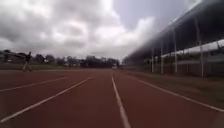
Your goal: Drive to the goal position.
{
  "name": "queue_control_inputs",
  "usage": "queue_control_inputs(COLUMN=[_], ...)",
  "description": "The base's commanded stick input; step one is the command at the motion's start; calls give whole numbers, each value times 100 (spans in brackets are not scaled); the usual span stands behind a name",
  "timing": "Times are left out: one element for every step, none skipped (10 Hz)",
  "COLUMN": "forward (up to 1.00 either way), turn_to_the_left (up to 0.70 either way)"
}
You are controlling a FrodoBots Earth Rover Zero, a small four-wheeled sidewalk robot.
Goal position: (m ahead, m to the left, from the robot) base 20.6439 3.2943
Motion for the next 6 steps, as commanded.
queue_control_inputs(forward=[70,70,70,70,70,70], turn_to_the_left=[0,0,0,0,-2,-8])
